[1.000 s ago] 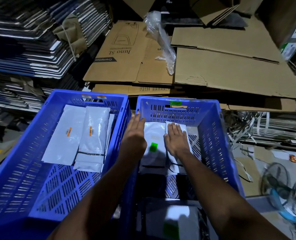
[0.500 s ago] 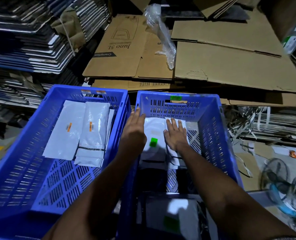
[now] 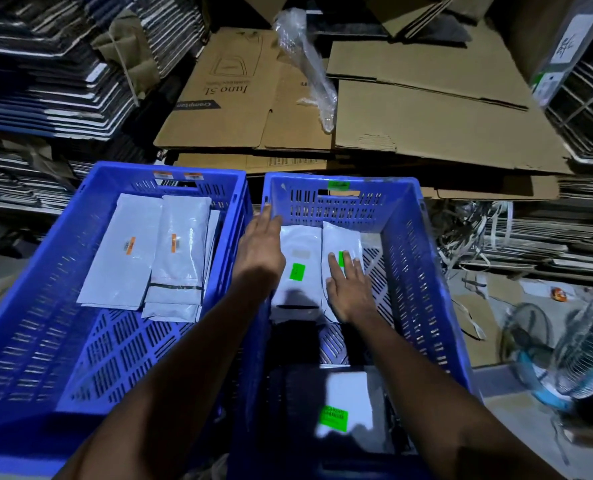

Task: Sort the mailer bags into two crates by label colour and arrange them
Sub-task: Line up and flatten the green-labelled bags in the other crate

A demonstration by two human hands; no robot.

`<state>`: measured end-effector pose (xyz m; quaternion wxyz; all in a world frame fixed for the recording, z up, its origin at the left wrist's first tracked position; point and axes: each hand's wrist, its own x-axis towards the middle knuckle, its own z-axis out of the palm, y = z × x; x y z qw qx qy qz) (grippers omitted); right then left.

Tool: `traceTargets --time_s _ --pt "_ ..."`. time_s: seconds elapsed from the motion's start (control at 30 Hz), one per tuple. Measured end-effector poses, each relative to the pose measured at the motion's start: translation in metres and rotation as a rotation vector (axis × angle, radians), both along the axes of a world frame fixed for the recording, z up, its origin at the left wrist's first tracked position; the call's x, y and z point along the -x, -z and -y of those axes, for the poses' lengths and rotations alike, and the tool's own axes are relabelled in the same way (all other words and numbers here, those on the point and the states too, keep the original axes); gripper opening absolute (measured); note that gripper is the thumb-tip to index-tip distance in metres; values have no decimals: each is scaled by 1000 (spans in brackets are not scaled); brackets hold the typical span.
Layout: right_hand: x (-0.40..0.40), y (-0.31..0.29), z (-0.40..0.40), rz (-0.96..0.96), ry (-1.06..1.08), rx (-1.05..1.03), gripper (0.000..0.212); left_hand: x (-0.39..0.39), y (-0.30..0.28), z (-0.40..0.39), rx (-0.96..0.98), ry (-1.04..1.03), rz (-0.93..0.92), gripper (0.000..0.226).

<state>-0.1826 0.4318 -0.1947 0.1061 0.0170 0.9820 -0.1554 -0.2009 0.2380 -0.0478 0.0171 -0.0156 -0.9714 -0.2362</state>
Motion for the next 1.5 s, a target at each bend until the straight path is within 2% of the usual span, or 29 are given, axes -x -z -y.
traceTargets --time_s 0.27,0.57,0.77,0.87,0.93,1.07,1.13,1.2,1.27,1.43,1.5 --pt "4 13 10 29 52 -124 62 5 12 3 -46 -11 8 80" --pt "6 -10 2 94 -20 -94 59 -1 4 1 -26 -10 -34 79" --pt "-9 -52 -6 -100 -69 -71 59 -1 6 5 -27 26 -85 71" --pt "-30 -79 -13 -186 -89 1 40 0 8 7 1 38 -100 66" --pt "-52 -88 -15 -137 -127 57 24 0 9 9 14 37 -97 62" --pt "-104 -98 -14 145 -322 106 50 2 10 10 13 41 -73 59" --pt "-122 -100 -12 301 -422 25 50 2 11 10 28 49 -75 58" --pt "-132 -102 -8 340 -476 -94 50 0 11 11 40 52 -86 57" --pt "-134 -106 -7 323 -454 -105 46 -3 11 12 30 53 -97 56" --pt "-132 -115 -17 385 -399 233 30 -7 12 14 11 54 -130 54" --pt "-130 -119 -23 385 -369 356 32 -7 12 14 -16 48 -135 54"
